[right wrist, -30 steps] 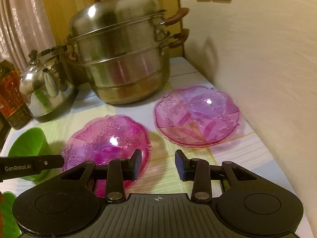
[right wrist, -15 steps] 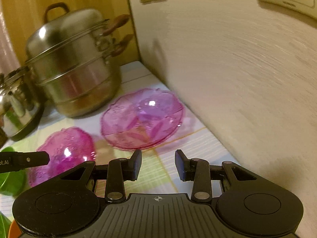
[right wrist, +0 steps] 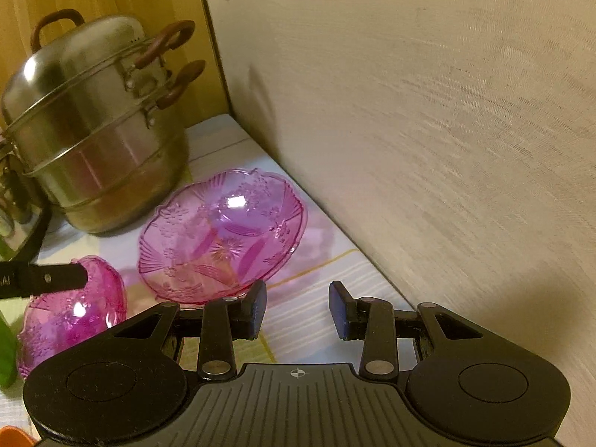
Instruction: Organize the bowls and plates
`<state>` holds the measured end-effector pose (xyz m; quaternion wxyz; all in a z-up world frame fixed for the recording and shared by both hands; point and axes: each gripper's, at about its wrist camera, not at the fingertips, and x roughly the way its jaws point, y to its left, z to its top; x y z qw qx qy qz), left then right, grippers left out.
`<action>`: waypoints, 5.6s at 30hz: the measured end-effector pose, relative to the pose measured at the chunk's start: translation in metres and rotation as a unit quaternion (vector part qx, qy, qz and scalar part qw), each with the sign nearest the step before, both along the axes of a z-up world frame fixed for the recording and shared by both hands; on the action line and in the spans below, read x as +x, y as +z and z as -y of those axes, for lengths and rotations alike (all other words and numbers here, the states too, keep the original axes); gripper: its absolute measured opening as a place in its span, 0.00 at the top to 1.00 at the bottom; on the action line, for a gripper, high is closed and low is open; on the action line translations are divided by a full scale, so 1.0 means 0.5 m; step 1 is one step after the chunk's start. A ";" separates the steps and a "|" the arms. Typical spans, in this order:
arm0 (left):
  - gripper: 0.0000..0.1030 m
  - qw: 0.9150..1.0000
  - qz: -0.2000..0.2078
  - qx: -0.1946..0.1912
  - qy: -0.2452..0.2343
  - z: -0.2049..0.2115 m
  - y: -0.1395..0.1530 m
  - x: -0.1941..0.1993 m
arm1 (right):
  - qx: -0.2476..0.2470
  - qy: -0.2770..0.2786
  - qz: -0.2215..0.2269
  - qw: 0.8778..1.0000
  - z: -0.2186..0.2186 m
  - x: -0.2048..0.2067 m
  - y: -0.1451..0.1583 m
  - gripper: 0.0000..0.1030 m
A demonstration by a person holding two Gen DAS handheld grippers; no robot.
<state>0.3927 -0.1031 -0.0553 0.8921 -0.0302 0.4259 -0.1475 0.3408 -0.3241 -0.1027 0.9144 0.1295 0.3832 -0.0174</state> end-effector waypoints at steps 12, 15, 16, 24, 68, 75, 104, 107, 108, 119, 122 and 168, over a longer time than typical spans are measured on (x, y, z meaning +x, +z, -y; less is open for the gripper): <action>0.69 0.999 0.010 0.024 -0.024 0.021 -0.030 0.048 | 0.004 -0.006 -0.004 1.000 0.002 0.036 -0.021 0.64; 0.69 0.999 0.009 0.029 -0.027 0.029 -0.040 0.063 | 0.010 -0.010 -0.008 1.000 0.001 0.049 -0.027 0.64; 0.69 0.999 0.009 0.027 -0.029 0.030 -0.042 0.068 | 0.014 -0.011 -0.009 1.000 0.002 0.052 -0.029 0.64; 0.69 1.000 -0.017 -0.004 -0.024 0.034 -0.076 0.122 | 0.049 -0.032 -0.019 0.998 0.013 0.085 -0.046 0.64; 0.91 0.999 -0.045 -0.028 -0.010 0.008 -0.049 0.093 | 0.063 -0.011 -0.004 0.998 0.000 0.066 -0.001 0.86; 0.90 0.999 -0.027 -0.033 0.001 -0.038 0.014 -0.001 | 0.046 0.019 0.023 0.998 -0.029 -0.014 0.074 0.86; 0.91 0.991 -0.002 -0.070 0.115 -0.237 0.107 -0.402 | 0.019 0.130 0.026 0.991 -0.195 -0.326 0.177 0.86; 0.91 0.991 0.003 -0.071 0.116 -0.239 0.114 -0.408 | 0.018 0.134 0.026 0.991 -0.197 -0.330 0.179 0.86; 0.91 0.991 0.005 -0.071 0.116 -0.239 0.115 -0.408 | 0.017 0.134 0.027 0.990 -0.198 -0.331 0.180 0.86; 0.90 0.989 -0.005 -0.080 0.121 -0.264 0.107 -0.332 | 0.025 0.145 0.024 0.989 -0.212 -0.258 0.183 0.86; 0.90 0.990 -0.006 -0.069 0.120 -0.267 0.105 -0.293 | 0.015 0.150 0.025 0.988 -0.226 -0.219 0.178 0.86; 0.76 0.987 -0.056 -0.016 0.147 -0.298 -0.053 -0.084 | -0.004 0.162 -0.015 0.987 -0.282 0.006 0.014 0.71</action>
